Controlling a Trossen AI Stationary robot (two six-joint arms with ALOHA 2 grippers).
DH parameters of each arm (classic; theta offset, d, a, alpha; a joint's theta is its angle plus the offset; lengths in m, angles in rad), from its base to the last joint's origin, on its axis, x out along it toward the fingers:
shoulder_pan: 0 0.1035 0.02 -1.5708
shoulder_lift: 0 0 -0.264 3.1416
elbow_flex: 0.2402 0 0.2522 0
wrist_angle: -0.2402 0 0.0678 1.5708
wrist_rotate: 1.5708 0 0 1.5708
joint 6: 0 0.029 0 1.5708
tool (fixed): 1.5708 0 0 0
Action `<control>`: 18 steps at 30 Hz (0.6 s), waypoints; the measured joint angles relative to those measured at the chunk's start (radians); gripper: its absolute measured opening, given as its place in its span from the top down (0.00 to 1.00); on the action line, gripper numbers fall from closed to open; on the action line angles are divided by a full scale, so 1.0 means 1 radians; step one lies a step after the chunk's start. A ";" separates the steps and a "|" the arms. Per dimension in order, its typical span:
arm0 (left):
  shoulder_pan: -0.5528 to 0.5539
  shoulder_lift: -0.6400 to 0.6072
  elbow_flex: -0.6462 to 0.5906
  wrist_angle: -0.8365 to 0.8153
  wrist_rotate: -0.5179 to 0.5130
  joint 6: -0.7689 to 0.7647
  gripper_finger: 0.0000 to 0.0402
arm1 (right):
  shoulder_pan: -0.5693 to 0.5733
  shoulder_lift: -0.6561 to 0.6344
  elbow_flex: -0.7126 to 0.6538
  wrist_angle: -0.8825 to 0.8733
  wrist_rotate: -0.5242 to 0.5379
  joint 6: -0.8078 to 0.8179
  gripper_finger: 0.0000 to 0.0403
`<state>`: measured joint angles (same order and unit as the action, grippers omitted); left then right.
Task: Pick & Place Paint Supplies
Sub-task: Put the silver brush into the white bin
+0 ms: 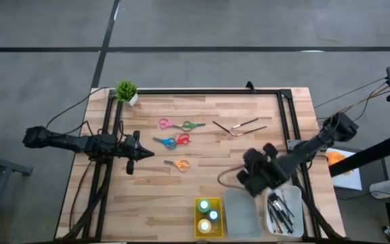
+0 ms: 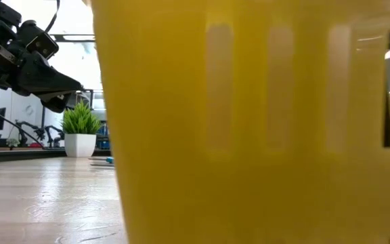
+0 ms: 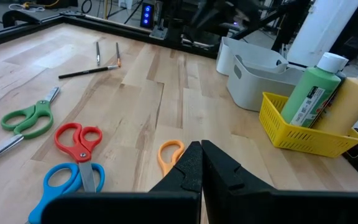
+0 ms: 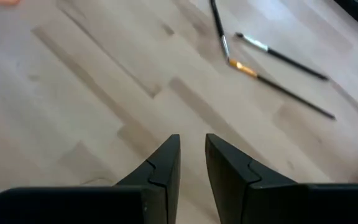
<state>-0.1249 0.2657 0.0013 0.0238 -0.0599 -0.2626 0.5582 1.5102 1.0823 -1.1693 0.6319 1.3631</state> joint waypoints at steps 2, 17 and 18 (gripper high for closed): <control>0.000 0.000 0.000 0.000 0.000 0.000 1.00 | -0.062 -0.038 -0.047 0.076 0.000 -0.096 0.82; 0.000 0.000 0.000 0.000 0.000 0.000 1.00 | -0.513 -0.179 -0.341 0.712 -0.169 -0.682 0.82; 0.000 0.000 0.000 0.000 0.000 0.000 1.00 | -0.530 -0.174 -0.347 0.732 -0.169 -0.703 0.82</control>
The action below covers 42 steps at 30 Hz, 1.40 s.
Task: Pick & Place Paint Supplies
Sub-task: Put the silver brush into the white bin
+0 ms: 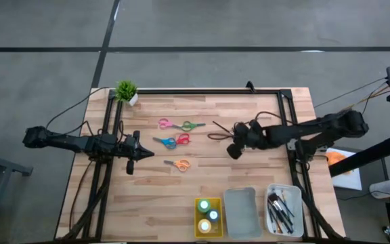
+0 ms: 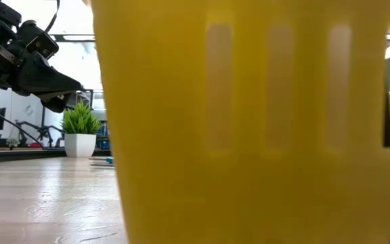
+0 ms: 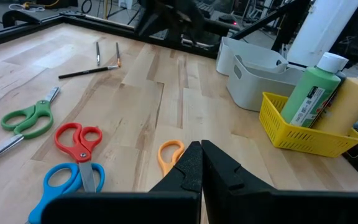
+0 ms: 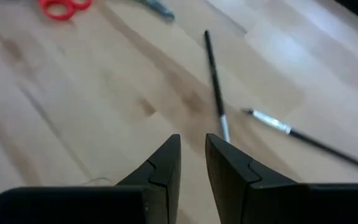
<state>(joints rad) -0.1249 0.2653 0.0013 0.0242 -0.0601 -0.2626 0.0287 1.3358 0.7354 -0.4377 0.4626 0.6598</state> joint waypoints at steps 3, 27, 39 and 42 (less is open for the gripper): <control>0.000 0.000 0.000 0.000 0.000 0.000 1.00 | -0.043 0.012 -0.010 0.032 -0.001 -0.051 0.82; 0.000 0.000 0.000 0.000 0.000 0.000 1.00 | -0.297 0.236 -0.003 0.245 -0.251 -0.167 0.82; 0.000 0.000 0.000 0.000 0.000 0.000 1.00 | -0.332 0.270 -0.002 0.264 -0.299 -0.208 0.82; 0.000 0.000 0.000 0.000 0.000 0.000 1.00 | -0.334 0.289 -0.002 0.264 -0.302 -0.208 0.82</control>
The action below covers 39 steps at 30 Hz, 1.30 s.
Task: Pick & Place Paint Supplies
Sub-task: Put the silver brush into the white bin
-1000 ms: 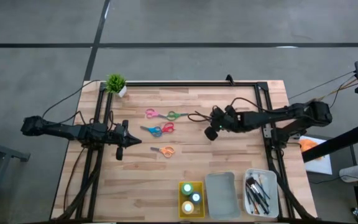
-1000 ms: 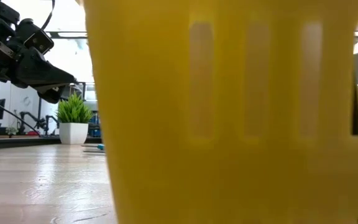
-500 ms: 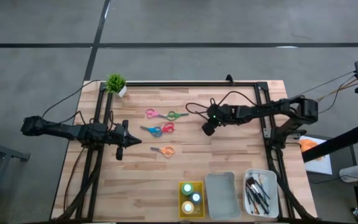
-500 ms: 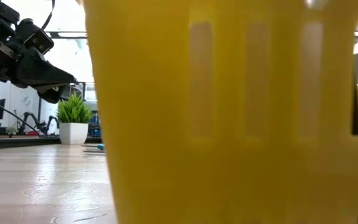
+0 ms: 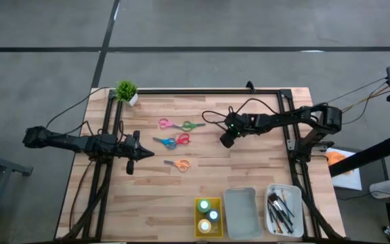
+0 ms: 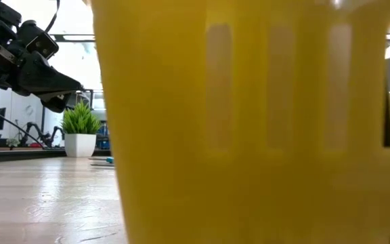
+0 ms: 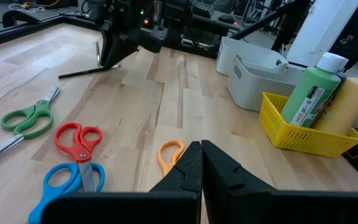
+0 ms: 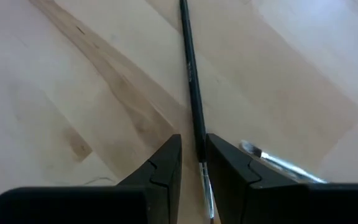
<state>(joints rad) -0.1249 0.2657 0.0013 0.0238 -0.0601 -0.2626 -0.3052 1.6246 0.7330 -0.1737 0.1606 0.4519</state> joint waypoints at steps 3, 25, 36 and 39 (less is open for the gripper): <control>0.000 0.000 0.000 0.000 0.000 0.000 1.00 | -0.001 0.025 0.000 0.001 -0.004 -0.001 0.82; 0.000 0.000 0.000 0.000 0.000 0.000 1.00 | -0.002 0.051 0.002 -0.002 -0.014 0.009 0.90; 0.000 0.000 0.000 0.000 0.000 0.000 1.00 | 0.000 0.051 0.001 -0.003 0.018 0.010 0.96; 0.000 0.000 0.000 0.000 0.000 0.000 1.00 | 0.000 0.044 0.001 -0.002 0.018 0.010 0.96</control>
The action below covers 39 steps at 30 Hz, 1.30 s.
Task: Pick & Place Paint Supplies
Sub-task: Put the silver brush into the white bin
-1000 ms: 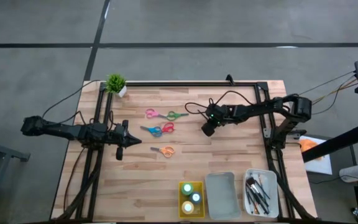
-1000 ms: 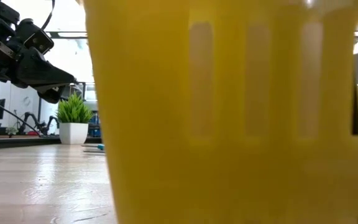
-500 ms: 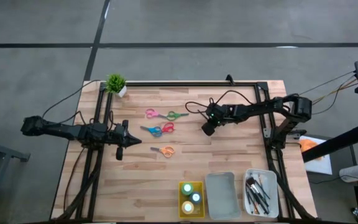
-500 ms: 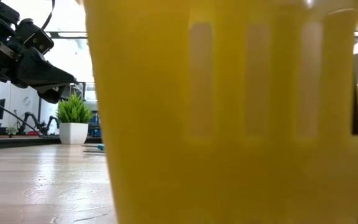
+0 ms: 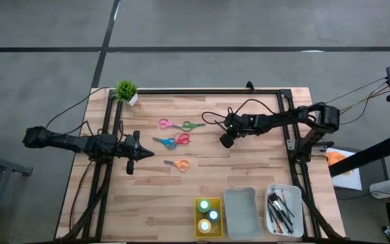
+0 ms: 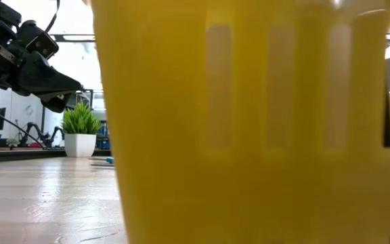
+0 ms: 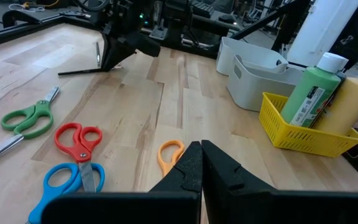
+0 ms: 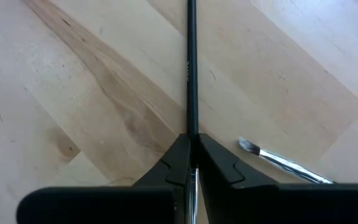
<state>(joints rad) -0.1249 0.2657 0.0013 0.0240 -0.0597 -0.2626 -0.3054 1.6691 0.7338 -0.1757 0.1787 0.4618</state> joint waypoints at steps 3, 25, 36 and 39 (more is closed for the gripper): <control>0.000 0.000 0.000 0.000 0.000 0.000 1.00 | 0.000 -0.022 -0.003 -0.003 -0.001 -0.002 0.96; 0.000 0.000 0.000 0.000 0.000 0.000 1.00 | 0.201 -0.497 -0.003 -0.276 -0.003 0.173 0.96; 0.000 0.000 0.000 0.000 0.000 0.000 1.00 | 0.408 -0.664 0.012 -0.538 -0.003 0.575 0.96; 0.000 0.000 0.000 0.000 0.000 0.000 1.00 | 0.475 -0.670 0.058 -0.640 -0.003 0.703 0.96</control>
<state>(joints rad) -0.1249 0.2657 0.0013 0.0242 -0.0597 -0.2626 0.1692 0.9989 0.7914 -0.8155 0.1757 1.1649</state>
